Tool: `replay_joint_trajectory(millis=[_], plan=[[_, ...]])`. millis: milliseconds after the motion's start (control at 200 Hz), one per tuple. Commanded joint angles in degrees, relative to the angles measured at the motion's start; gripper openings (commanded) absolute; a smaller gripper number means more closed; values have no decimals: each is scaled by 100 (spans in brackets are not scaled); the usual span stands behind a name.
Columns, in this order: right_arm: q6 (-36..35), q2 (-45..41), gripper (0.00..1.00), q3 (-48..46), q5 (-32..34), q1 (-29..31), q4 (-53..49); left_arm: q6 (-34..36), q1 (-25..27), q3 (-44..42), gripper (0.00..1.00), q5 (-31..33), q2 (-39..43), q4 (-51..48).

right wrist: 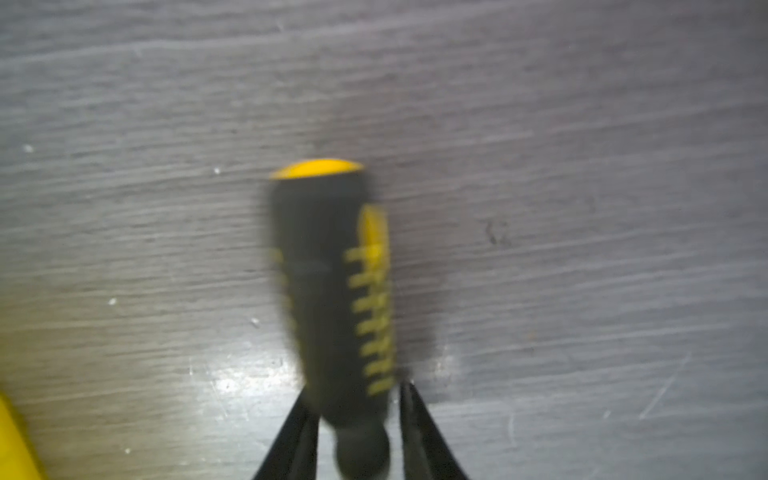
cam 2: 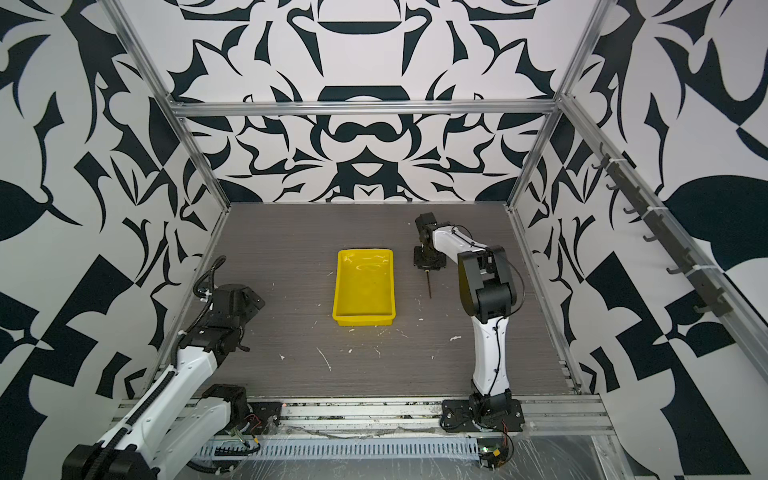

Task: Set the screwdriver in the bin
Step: 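Lift the screwdriver with the right gripper and carry it over the yellow bin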

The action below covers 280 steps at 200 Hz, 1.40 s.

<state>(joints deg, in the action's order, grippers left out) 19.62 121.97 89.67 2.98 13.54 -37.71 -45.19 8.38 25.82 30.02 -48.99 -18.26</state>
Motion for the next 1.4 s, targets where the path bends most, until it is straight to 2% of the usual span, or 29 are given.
replay_joint_trajectory(millis=[0, 35, 95, 140, 190, 290, 400, 435, 600, 700, 890, 1140, 1395], plan=[[24, 110, 28, -407, 194, -9, 94, -80, -12, 63, 100, 29, -57, -52], [8, 84, 27, -462, 217, -9, 128, -77, -12, 71, 100, 21, -71, -53], [-9, 56, 14, -540, 278, -9, 172, -64, -12, 84, 100, 6, -84, -70], [9, 25, 11, -598, 307, -5, 170, -60, -12, 89, 100, 3, -78, -73], [66, -51, 0, -679, 344, -9, 146, -55, -12, 82, 100, 9, -84, -73], [396, -469, 0, -1086, 450, 98, 141, -60, -12, 72, 100, 17, -98, -32], [671, -1394, 0, -1854, 752, 452, 284, -60, -12, 98, 100, -19, -119, -74], [760, -1722, 0, -2022, 1097, 588, 213, -56, -12, 99, 100, -32, -115, -76], [1316, -3133, 0, -2218, 1861, 1461, -468, -43, -12, 97, 100, -171, -64, -93], [1612, -3592, 0, -2096, 1612, 2024, -271, -43, -12, 51, 100, -155, -34, -28], [2302, -3225, 0, -1662, 324, 2488, 311, -40, -12, 85, 99, -173, -73, -68], [2475, -1985, 0, -695, -87, 2779, 204, -58, -12, 48, 100, -99, -23, -59], [2403, -1608, 0, -359, -421, 2786, 62, -38, -12, 97, 100, -159, -113, -68]])
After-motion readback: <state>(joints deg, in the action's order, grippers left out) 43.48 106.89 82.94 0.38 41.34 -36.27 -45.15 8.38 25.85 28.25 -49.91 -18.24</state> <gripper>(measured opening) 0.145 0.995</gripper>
